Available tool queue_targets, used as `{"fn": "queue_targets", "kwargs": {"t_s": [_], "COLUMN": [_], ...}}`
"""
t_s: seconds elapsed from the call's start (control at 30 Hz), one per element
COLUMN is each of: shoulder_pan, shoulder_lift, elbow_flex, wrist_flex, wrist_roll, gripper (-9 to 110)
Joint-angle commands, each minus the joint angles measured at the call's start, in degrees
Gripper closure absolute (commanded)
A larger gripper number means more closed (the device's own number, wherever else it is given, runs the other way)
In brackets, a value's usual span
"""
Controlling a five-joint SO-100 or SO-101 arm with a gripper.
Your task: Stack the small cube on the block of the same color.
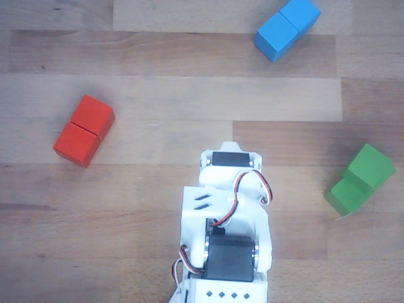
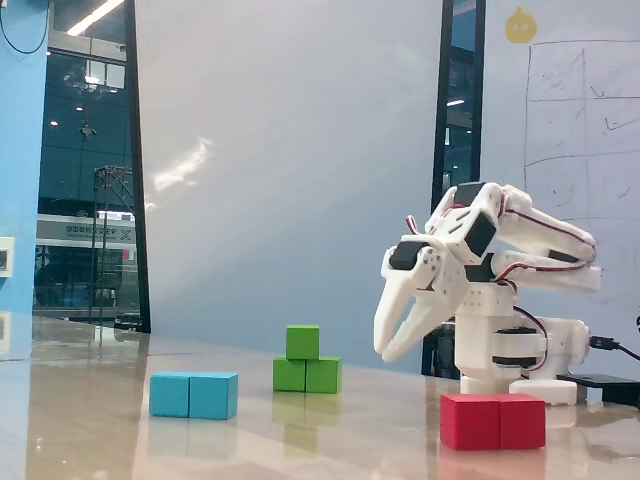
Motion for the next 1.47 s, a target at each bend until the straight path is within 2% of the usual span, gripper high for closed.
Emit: {"fn": "queue_targets", "kwargs": {"t_s": [0.0,0.17,1.43], "shoulder_pan": [-0.3,-0.3,2.0], "shoulder_lift": [5.9,10.5,10.6], "elbow_flex": [0.7,1.6,1.8], "wrist_flex": [4.3,6.5,6.5], "wrist_roll": [0.4,0.4,0.5], "gripper": [100,102,102]}}
